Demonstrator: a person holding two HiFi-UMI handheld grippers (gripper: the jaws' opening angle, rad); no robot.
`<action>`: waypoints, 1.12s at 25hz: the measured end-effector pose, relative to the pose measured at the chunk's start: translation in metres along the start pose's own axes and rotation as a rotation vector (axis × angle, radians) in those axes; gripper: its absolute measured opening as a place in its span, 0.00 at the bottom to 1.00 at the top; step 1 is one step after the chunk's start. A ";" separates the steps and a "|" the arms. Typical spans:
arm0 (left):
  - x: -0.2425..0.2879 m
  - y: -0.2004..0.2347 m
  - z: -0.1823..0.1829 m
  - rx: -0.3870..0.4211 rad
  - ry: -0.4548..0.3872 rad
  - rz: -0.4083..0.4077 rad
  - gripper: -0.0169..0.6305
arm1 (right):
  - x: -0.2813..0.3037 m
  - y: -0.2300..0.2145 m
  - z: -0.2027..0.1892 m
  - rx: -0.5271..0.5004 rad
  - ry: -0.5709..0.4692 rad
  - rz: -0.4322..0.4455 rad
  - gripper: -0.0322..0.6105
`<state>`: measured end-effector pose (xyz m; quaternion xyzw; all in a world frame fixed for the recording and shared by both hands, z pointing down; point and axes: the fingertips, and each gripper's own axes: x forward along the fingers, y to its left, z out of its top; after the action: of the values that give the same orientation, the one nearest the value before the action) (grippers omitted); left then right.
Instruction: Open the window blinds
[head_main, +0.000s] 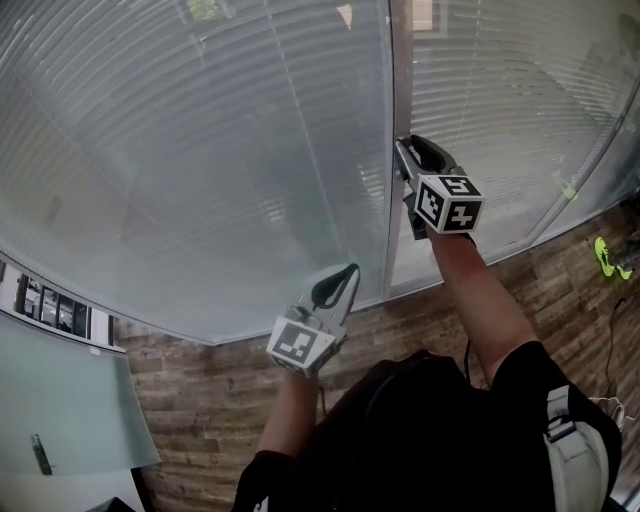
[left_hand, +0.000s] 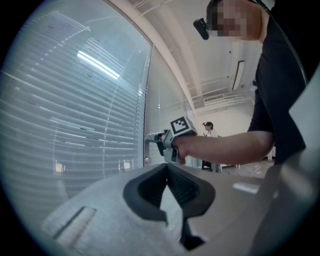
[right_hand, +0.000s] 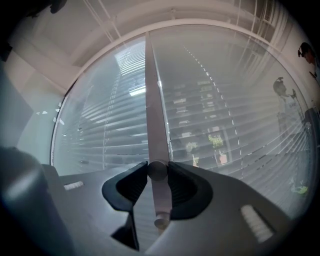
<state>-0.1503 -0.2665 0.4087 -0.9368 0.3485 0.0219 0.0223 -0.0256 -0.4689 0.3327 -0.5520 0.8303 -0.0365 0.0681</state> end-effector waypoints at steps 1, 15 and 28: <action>0.000 -0.002 0.002 -0.003 0.007 -0.002 0.03 | 0.000 0.000 0.000 0.001 -0.001 0.000 0.25; 0.001 0.002 -0.003 0.010 -0.020 0.003 0.03 | 0.001 0.004 -0.002 -0.027 0.021 0.046 0.32; 0.009 -0.007 0.000 -0.005 0.013 -0.024 0.03 | -0.012 0.009 -0.005 -0.434 0.082 0.067 0.41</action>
<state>-0.1386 -0.2674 0.4082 -0.9412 0.3371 0.0161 0.0181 -0.0303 -0.4541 0.3377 -0.5237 0.8387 0.1231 -0.0849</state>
